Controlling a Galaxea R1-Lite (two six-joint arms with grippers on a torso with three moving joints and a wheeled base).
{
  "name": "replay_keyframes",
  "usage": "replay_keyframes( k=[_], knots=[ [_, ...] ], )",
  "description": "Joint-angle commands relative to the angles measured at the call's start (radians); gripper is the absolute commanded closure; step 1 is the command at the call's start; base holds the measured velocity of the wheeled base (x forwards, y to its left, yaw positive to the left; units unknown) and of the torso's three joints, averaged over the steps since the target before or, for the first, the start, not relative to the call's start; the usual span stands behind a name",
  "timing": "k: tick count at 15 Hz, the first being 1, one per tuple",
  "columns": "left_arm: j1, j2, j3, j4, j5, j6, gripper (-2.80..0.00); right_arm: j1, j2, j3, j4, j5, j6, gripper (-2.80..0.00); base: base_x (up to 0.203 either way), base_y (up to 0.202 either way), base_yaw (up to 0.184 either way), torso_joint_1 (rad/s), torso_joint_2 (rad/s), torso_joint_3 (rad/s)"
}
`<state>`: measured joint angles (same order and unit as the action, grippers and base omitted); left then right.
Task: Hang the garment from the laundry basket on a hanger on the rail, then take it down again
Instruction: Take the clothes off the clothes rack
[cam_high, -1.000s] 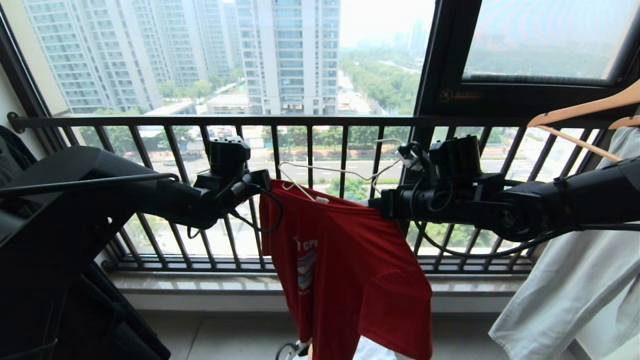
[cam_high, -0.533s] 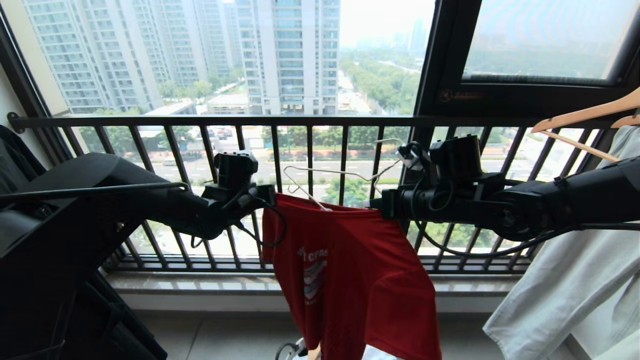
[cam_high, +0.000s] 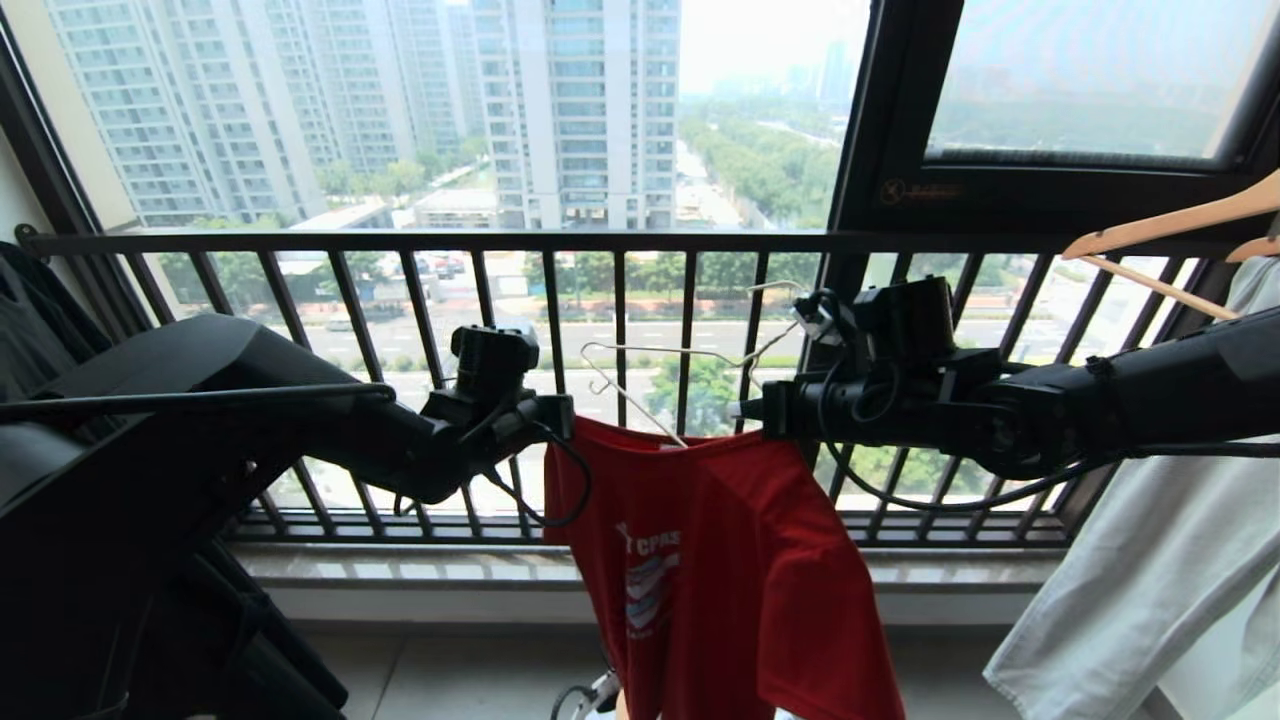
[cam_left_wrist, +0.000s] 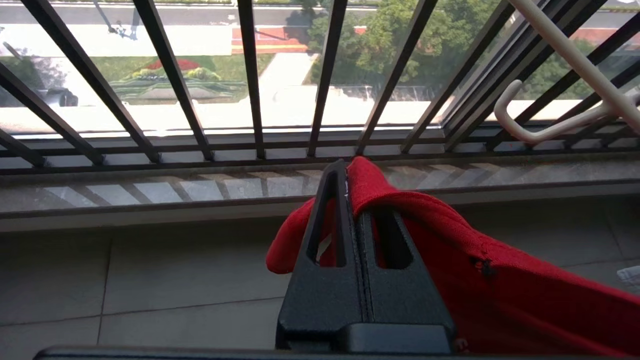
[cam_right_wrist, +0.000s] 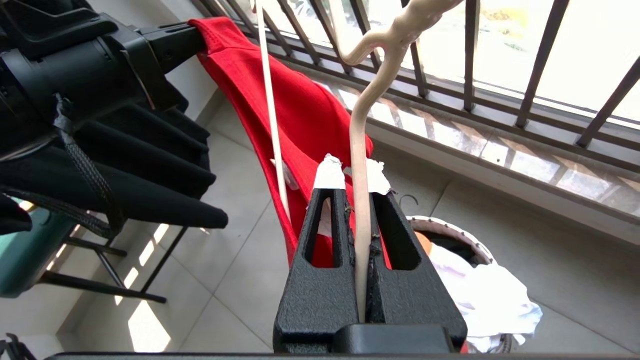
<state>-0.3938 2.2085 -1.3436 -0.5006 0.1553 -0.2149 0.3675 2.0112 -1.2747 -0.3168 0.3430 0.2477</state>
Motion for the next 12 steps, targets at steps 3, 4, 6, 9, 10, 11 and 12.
replay_keyframes(
  k=[3, 4, 6, 9, 10, 11, 12],
  knots=[
    [-0.043, 0.021, 0.023, -0.003, 0.001, 0.0, 0.0, -0.005, 0.069, -0.011, -0.055, -0.023, 0.002, 0.0, 0.0, 0.0, 0.0, 0.0, 0.0, 0.0],
    [-0.045, 0.037, 0.018, -0.006, 0.003, 0.0, 0.0, -0.005, 0.094, -0.009, -0.098, -0.04, 0.003, 0.0, 0.0, 0.0, 0.0, 0.0, 0.0, 0.0],
    [-0.046, 0.064, 0.017, -0.072, 0.004, 0.001, 0.0, -0.009, 0.128, -0.012, -0.14, -0.059, 0.004, 0.0, 0.0, 0.0, 0.0, 0.0, 0.0, 0.0],
    [-0.059, 0.085, 0.027, -0.082, 0.004, 0.015, 0.0, -0.013, 0.15, -0.024, -0.14, -0.059, 0.004, 0.0, 0.0, 0.0, 0.0, 0.0, 0.0, 0.0],
    [-0.06, 0.086, 0.031, -0.084, 0.004, 0.02, 0.0, -0.013, 0.15, -0.025, -0.14, -0.059, 0.004, 0.0, 0.0, 0.0, 0.0, 0.0, 0.0, 0.0],
    [-0.062, 0.088, 0.031, -0.085, 0.006, 0.022, 0.0, -0.013, 0.15, -0.023, -0.14, -0.059, 0.007, 0.0, 0.0, 0.0, 0.0, 0.0, 0.0, 0.0],
    [-0.062, 0.088, 0.031, -0.085, 0.006, 0.022, 0.0, -0.013, 0.15, -0.023, -0.14, -0.059, 0.007, 0.0, 0.0, 0.0, 0.0, 0.0, 0.0, 0.0]
  ],
)
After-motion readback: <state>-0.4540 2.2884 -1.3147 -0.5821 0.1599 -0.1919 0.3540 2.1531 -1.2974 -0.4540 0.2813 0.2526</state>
